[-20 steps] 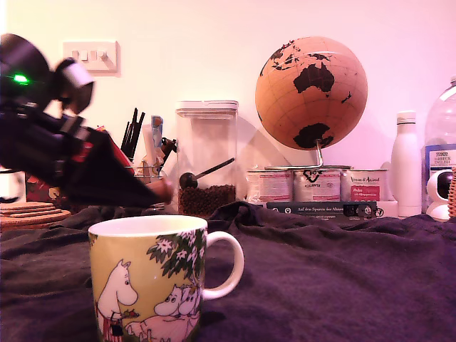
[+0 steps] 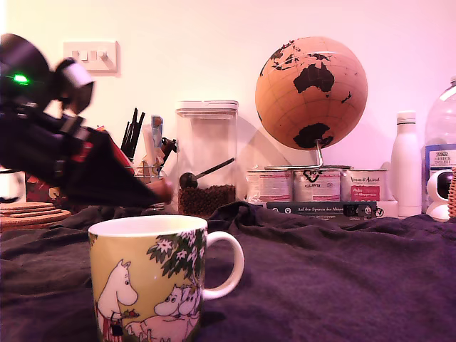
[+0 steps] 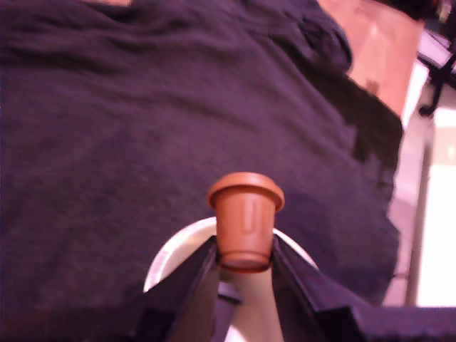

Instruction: Pick up the coffee capsules on the table and drop them inside the coffee cup

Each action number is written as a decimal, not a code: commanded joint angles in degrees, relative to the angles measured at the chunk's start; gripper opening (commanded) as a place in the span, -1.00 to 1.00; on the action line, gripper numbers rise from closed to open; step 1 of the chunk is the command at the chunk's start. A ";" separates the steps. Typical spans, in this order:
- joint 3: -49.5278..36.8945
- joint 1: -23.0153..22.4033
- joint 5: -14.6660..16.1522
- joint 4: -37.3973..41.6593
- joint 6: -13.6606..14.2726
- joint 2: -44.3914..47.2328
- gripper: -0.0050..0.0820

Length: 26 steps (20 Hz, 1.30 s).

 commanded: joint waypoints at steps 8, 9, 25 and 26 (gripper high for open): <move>-0.74 -2.69 -3.63 -4.22 -1.66 -0.57 -0.59; -0.74 -2.69 -3.61 -4.28 -1.79 -0.57 -0.59; -0.20 -2.69 -4.42 -8.26 -2.73 -3.23 -0.59; -0.20 -2.69 -4.72 -8.33 -2.73 -3.23 -0.58</move>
